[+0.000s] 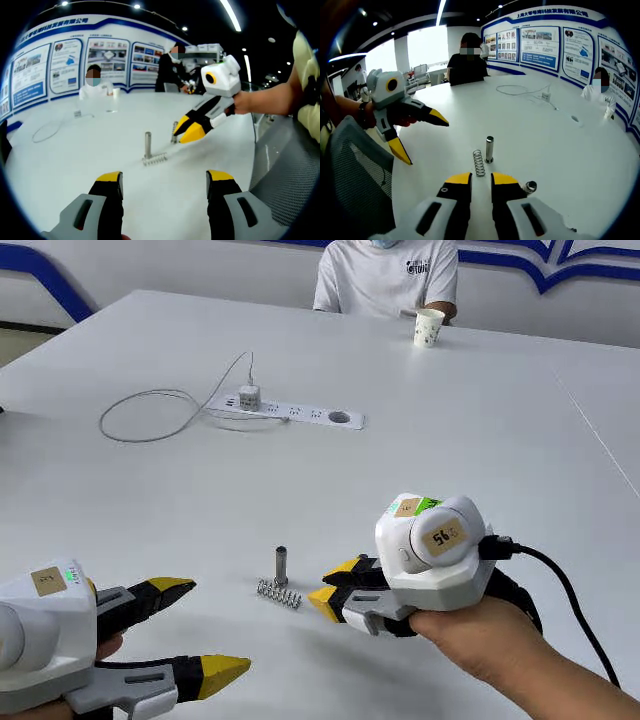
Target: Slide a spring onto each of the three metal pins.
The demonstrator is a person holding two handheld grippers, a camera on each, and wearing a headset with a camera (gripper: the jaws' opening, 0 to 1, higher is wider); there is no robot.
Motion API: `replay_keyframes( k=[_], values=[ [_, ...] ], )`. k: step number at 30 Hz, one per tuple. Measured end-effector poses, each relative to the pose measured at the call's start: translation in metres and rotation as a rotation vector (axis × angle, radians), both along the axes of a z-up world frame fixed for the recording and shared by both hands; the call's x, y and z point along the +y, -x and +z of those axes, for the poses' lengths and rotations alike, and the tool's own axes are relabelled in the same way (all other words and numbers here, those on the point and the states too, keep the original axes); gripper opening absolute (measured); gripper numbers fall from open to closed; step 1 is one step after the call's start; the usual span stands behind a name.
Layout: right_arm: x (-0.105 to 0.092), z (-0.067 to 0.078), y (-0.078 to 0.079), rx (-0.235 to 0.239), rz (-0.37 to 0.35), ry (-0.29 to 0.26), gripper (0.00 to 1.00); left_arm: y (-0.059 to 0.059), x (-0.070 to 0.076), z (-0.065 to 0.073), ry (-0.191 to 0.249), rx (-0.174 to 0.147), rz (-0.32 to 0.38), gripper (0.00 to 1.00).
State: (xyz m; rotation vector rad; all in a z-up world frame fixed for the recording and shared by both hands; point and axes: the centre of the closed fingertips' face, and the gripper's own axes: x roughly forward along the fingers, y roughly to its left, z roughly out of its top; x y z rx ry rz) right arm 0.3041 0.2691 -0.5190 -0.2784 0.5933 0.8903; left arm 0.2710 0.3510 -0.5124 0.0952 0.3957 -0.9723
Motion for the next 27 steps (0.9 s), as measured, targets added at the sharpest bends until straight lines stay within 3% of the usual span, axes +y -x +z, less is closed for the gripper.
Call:
replay_keyframes(
  k=[27],
  values=[
    [0.014,-0.023,-0.008,0.031,0.040,0.026,0.16,-0.001,0.001,-0.006,-0.005,0.022,0.002,0.69]
  ],
)
